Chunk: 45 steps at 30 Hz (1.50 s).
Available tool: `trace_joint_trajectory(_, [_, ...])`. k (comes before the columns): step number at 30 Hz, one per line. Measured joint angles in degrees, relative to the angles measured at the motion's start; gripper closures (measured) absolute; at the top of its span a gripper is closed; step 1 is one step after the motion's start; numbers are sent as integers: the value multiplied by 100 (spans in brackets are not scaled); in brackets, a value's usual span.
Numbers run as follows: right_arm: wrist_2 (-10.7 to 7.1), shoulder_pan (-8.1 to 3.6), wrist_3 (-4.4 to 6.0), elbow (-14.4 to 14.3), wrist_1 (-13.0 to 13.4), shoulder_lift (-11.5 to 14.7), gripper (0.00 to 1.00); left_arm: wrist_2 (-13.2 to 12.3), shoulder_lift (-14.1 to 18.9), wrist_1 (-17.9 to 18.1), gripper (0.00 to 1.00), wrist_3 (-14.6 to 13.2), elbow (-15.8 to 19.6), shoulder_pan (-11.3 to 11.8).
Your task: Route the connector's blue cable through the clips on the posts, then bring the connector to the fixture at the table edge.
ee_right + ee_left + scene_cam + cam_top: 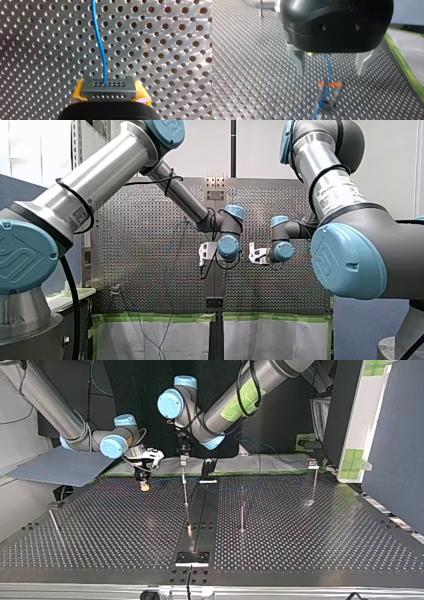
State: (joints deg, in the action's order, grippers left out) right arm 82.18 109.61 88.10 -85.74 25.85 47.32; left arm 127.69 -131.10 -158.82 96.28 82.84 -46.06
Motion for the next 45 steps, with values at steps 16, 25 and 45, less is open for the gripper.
trace_joint_trajectory(16, [-93,29,24,0,-19,1,100,-271,797,798,0,632,797,-108])
trace_joint_trajectory(25, [-99,46,28,1,-14,1,100,-304,1256,1256,0,807,1256,-109])
trace_joint_trajectory(45, [-130,44,32,3,-30,1,100,-560,2192,1798,0,987,2193,-180])
